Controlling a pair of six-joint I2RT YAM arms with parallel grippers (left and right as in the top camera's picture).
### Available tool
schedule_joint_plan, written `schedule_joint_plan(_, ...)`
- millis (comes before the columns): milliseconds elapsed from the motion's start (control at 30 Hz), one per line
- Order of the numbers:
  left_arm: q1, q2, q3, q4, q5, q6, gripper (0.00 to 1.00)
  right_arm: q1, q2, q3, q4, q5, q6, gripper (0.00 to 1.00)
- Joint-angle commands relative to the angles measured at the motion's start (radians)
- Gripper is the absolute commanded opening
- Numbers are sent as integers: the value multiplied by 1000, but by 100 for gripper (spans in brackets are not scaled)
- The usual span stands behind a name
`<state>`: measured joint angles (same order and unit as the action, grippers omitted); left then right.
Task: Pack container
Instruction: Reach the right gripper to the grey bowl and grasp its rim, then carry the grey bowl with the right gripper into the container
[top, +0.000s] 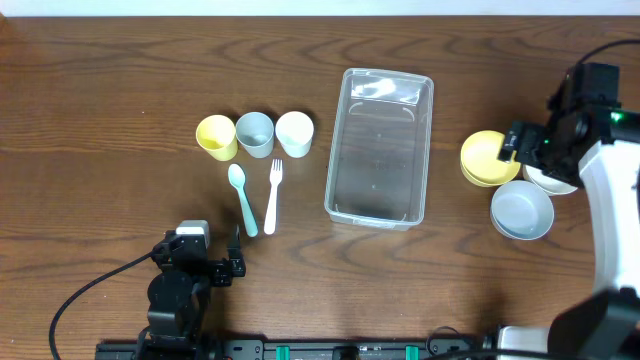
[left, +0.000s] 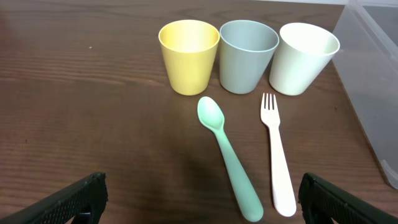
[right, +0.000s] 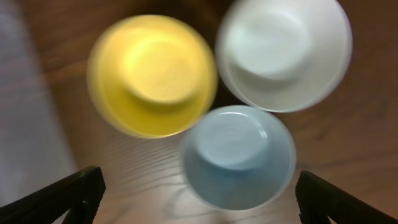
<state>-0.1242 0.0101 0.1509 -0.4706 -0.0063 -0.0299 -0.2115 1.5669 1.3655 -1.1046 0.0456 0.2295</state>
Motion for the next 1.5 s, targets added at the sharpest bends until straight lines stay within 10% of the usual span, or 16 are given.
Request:
schedule_joint_plan(0, 5, -6, -16, -2, -1, -10, 98, -99, 21, 4, -8, 55, 72, 99)
schedule_joint_plan(500, 5, -6, -16, -2, -1, -10, 98, -216, 55, -395, 241, 14, 246, 82)
schedule_joint_plan(600, 5, -6, -16, -2, -1, -10, 98, -216, 55, -452, 269, 18, 257, 63)
schedule_joint_plan(667, 5, -6, -16, -2, -1, -10, 98, -216, 55, -470, 250, 46, 291, 10)
schedule_joint_plan(700, 5, -6, -16, -2, -1, -10, 98, -216, 54, -471, 236, 61, 308, 1)
schedule_joint_plan(1233, 5, -6, -16, -2, -1, -10, 98, 76, -565, -375, 170, -274, 260, 1)
schedule_joint_plan(1467, 5, -6, -16, -2, -1, -10, 98, 310, -400, -183, 257, -274, 305, 1)
